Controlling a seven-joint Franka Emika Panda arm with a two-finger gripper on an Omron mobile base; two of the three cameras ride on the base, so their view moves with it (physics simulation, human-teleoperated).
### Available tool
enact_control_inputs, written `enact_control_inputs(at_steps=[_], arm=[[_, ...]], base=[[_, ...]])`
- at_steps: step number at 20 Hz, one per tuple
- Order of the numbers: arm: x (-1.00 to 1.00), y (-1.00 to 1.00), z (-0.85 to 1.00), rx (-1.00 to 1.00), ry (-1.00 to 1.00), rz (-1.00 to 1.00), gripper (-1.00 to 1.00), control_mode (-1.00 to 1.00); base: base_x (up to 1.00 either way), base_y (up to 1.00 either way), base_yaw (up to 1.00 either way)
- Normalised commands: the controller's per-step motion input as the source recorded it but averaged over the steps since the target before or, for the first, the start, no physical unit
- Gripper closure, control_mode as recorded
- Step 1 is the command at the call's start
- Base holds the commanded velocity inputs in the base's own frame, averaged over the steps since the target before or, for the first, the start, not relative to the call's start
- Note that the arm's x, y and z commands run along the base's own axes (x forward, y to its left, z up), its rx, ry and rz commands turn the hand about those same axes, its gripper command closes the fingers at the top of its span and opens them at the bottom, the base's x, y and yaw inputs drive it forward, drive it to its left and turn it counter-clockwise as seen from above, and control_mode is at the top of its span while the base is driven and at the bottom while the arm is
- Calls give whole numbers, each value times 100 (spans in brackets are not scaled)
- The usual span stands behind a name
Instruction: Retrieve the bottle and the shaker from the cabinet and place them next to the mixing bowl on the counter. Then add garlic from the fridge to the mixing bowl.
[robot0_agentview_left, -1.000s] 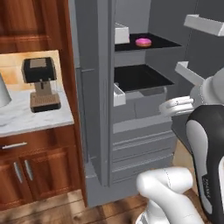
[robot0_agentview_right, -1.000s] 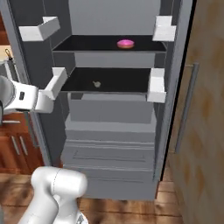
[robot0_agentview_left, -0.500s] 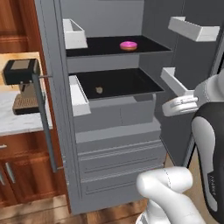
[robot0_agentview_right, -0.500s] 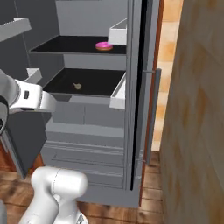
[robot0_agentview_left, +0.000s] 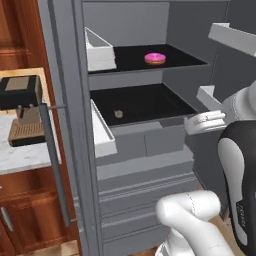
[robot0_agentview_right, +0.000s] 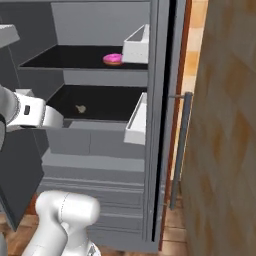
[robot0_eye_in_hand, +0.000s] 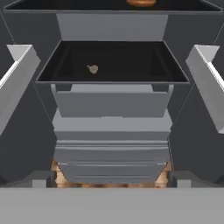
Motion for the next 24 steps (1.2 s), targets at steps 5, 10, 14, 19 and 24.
enact_control_inputs(at_steps=[5,10,14,19,24], arm=[[0,0,0,0,0,0,-100,100],[0,0,0,0,0,0,-100,100],[0,0,0,0,0,0,-100,100],[0,0,0,0,0,0,-100,100],[0,0,0,0,0,0,-100,100]], base=[[78,33,-7],[55,-3,4],[38,0,4],[18,0,1],[0,0,0]])
